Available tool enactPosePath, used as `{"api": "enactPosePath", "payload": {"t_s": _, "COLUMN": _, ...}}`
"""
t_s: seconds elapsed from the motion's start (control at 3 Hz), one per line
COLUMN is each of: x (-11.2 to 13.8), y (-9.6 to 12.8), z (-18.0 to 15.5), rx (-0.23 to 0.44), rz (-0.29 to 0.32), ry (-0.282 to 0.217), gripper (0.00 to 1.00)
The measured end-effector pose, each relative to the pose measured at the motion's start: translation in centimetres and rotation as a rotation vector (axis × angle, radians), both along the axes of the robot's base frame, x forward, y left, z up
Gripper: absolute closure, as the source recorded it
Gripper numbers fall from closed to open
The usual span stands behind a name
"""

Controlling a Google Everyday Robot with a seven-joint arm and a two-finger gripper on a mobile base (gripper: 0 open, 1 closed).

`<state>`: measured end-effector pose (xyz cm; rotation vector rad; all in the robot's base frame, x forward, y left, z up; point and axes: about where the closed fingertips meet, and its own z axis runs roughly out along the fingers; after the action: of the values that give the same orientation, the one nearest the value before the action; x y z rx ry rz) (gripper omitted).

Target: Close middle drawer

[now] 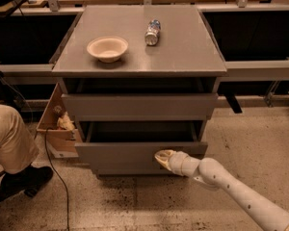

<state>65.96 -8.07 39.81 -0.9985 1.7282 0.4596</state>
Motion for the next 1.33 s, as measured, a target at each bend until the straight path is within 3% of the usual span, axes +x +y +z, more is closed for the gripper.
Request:
{"api": "enactPosePath", "payload": {"t_s": 1.0, "x": 5.2, "y": 3.1, "z": 0.7, "rx": 0.063, "rz": 0.009, "ry": -0.063, "gripper": 1.0}}
{"api": "enactPosePath", "payload": {"t_s": 1.33, "x": 4.8, "y": 3.0, "z": 0.9, "rx": 0.069, "rz": 0.008, "ry": -0.066, "gripper": 1.0}}
